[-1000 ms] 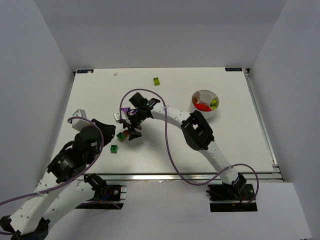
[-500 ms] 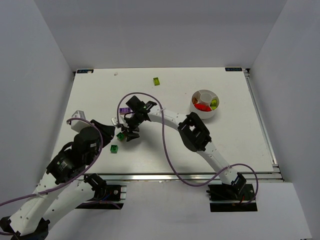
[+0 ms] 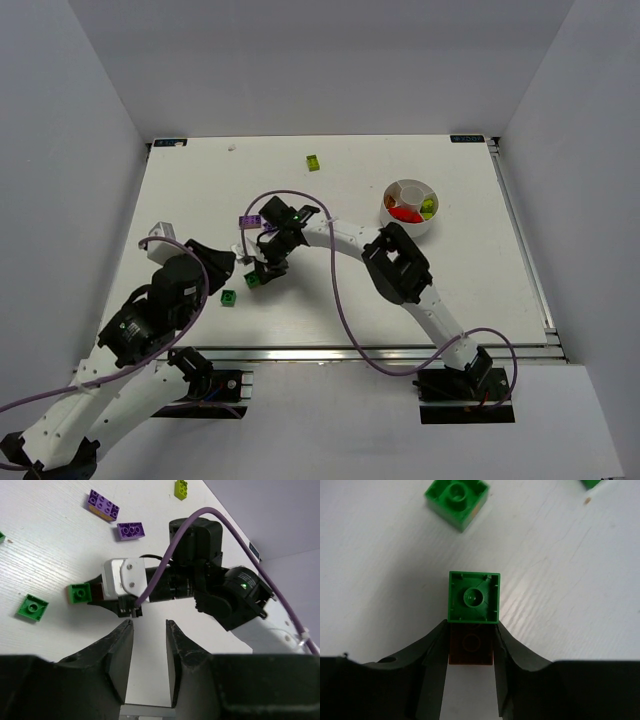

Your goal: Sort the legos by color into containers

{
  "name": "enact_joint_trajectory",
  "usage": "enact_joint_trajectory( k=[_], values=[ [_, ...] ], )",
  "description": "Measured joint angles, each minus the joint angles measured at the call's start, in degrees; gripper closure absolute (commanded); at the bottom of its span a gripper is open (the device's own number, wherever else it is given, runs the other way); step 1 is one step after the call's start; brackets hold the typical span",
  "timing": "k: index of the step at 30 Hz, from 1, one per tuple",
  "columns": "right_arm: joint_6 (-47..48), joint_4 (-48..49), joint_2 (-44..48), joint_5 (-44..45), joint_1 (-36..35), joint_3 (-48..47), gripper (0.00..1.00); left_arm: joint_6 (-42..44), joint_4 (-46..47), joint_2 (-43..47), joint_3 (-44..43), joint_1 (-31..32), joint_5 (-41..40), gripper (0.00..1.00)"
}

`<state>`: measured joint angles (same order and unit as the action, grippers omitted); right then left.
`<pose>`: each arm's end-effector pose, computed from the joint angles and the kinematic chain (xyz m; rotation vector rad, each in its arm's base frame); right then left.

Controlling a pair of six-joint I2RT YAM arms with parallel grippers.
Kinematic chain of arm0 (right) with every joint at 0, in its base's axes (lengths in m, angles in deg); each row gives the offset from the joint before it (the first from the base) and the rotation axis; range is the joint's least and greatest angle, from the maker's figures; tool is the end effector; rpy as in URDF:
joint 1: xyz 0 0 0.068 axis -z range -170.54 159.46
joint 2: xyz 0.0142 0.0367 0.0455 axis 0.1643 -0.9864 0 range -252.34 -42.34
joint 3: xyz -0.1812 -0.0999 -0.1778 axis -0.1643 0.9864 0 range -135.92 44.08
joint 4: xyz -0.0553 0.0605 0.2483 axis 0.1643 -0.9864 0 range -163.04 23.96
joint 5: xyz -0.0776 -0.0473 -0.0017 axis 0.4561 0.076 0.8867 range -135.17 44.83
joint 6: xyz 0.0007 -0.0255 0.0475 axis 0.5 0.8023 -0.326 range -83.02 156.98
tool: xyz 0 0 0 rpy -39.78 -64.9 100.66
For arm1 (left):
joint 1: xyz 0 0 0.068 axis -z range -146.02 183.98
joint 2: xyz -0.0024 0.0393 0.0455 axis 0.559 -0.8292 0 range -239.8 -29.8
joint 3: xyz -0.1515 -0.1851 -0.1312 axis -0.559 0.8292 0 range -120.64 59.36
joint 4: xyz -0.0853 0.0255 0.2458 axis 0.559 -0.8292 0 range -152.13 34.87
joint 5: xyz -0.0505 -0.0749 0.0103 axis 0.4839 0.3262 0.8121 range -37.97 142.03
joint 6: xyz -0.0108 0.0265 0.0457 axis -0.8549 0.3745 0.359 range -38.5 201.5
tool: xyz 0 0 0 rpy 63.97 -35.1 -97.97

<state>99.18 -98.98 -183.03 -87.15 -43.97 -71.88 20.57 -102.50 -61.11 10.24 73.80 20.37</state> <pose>0.2942 0.4363 0.1479 -2.1714 1.0516 0.8640 0.0888 -0.0496 0.3313 -0.6979 1.9235 -0.5407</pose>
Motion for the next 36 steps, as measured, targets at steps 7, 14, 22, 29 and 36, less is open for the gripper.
enact_joint_trajectory(
  k=[7,14,22,29,36],
  values=[
    [-0.98,-3.89,11.37,0.02,2.56,12.7,1.0,3.52,9.09,-1.09,7.76,0.0,7.17,0.35],
    [0.55,-18.32,27.06,-6.62,7.65,16.37,1.0,14.01,26.82,-7.78,12.92,0.0,21.99,0.32],
    [3.8,-32.74,36.11,-13.42,10.62,25.55,1.0,23.1,50.14,-16.52,15.76,0.0,38.77,0.33],
    [6.12,-39.06,36.44,-16.65,12.02,26.6,1.0,27.63,59.1,-21.24,15.78,0.07,49.42,0.36],
    [4.92,-40.48,36.37,-18.05,13.44,24.3,1.0,30.21,61.96,-17.55,16.94,0.44,54.21,0.36]
  ],
)
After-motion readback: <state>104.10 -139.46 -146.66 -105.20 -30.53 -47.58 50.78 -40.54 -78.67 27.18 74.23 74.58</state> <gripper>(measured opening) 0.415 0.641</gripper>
